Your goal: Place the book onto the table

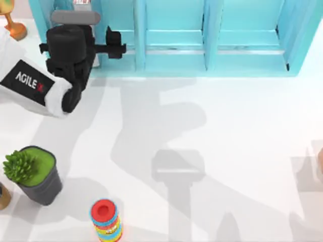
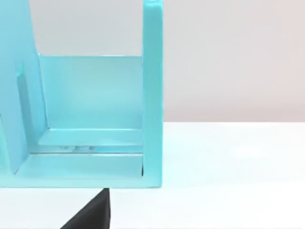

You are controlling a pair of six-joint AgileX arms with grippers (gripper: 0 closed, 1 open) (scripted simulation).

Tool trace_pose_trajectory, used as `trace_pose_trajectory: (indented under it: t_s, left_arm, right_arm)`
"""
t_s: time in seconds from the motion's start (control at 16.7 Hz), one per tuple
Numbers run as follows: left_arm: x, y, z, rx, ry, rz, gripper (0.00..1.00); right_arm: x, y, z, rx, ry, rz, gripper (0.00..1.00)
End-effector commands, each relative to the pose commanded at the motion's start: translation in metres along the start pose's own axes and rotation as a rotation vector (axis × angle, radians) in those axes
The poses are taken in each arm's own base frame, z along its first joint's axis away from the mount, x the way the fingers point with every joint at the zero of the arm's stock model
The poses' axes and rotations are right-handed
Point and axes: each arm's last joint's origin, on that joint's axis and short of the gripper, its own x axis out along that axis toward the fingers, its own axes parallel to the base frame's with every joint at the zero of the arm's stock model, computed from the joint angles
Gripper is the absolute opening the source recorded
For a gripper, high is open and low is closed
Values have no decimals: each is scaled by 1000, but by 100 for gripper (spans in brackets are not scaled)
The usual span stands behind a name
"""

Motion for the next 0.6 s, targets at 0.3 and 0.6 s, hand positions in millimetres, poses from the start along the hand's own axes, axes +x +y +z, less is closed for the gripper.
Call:
trace_pose_trajectory:
  t_s: [0.3, 0.6]
  left_arm:
    - [0, 0, 0, 0, 0, 0, 32]
    - [0, 0, 0, 0, 0, 0, 0]
  right_arm:
    - [0, 0, 0, 0, 0, 0, 100]
    - [0, 0, 0, 0, 0, 0, 100]
